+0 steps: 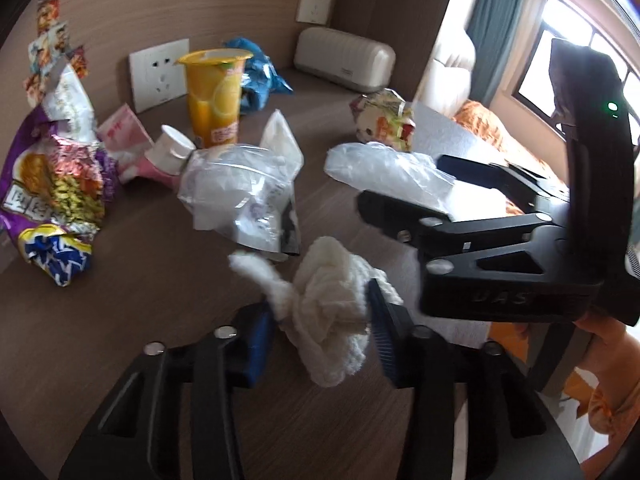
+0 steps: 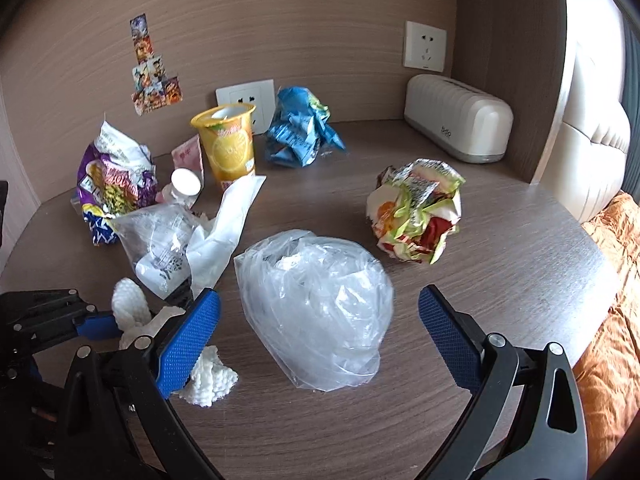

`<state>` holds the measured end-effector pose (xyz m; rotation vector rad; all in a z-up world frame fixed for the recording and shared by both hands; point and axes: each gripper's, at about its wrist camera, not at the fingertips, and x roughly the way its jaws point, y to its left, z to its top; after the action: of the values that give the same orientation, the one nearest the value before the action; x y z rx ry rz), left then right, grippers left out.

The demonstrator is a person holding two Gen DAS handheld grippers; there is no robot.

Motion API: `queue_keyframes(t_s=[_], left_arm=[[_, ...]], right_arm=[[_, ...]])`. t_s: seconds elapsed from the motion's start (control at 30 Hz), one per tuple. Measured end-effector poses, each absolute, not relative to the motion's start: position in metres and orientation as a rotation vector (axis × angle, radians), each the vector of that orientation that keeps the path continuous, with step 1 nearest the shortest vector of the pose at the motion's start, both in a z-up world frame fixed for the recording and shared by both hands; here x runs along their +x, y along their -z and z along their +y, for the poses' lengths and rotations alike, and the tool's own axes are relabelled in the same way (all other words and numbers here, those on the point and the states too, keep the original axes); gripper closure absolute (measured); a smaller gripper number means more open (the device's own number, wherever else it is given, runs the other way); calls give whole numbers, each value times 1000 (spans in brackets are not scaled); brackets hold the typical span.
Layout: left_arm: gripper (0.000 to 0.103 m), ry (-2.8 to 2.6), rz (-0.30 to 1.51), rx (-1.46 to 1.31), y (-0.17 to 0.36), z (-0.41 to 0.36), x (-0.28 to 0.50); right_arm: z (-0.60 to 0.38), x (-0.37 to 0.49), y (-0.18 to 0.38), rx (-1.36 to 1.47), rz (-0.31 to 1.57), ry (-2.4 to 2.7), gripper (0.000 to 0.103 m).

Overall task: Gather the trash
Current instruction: 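Grasp the white tissue with the left tool while the right tool grasps the clear plastic bag, then carry the tissue and plastic bag over the white bin with both tools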

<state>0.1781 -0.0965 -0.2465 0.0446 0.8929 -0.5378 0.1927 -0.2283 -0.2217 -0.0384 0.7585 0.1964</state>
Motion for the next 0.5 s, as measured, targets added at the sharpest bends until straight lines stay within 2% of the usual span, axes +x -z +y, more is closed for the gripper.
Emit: queue_keyframes(t_s=[0.03, 0.07, 0.1, 0.17, 0.5], left_arm=[[66, 535, 889, 52, 246, -97, 177], [69, 535, 883, 64, 245, -99, 175], [70, 535, 878, 69, 243, -99, 173], [71, 533, 866, 75, 235, -99, 169], [71, 574, 726, 138, 169, -124, 137]], right_arm=[[-227, 193, 223, -45, 758, -198, 16], [-226, 193, 225, -53, 766, -197, 51], [-225, 193, 227, -58, 779, -193, 60], [-226, 189, 225, -55, 772, -186, 67], [-255, 121, 142, -21, 609, -135, 68]])
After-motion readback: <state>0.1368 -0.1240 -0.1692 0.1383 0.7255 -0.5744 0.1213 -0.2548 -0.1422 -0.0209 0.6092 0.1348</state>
